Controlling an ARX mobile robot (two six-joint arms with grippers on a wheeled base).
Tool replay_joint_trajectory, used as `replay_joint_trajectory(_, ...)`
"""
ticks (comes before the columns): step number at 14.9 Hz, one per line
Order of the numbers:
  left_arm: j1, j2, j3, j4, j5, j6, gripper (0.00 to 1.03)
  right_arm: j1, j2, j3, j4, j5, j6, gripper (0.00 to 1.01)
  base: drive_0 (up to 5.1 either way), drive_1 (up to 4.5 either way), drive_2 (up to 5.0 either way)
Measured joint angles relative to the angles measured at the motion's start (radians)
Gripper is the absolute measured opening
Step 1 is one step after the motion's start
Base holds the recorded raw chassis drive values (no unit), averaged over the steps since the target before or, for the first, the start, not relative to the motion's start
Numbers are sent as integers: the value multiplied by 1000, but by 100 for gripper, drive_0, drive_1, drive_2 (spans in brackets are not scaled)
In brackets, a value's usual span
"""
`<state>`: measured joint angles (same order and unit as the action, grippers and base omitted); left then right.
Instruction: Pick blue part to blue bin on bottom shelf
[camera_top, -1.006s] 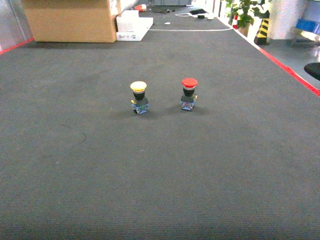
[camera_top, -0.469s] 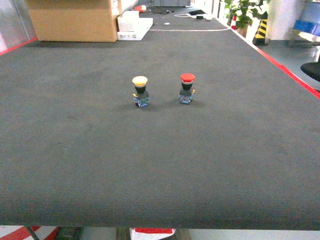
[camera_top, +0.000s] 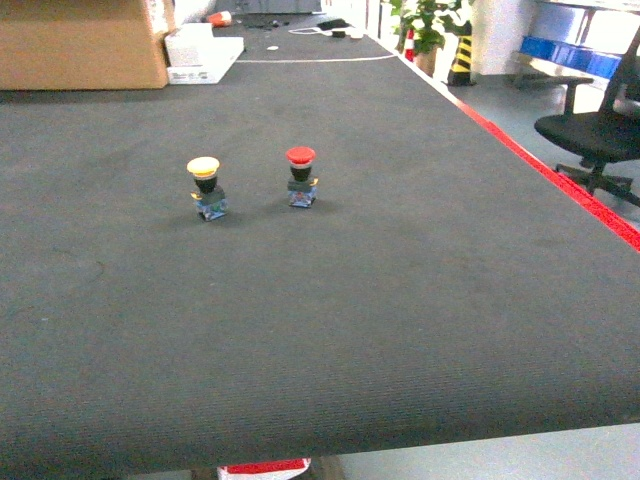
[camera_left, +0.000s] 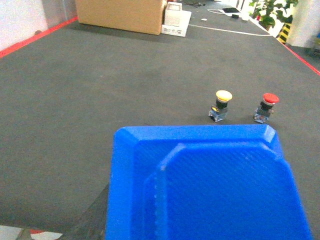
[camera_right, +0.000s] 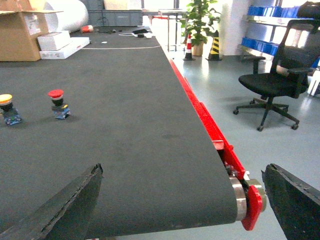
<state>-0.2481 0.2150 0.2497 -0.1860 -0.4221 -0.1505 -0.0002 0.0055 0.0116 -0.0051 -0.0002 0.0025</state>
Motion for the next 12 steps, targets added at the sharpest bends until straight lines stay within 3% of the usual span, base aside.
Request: replay_joint_trajectory(12,0,0,0,0,0,0,43,0,0,0,0,0,0,98,-162,-162,-162)
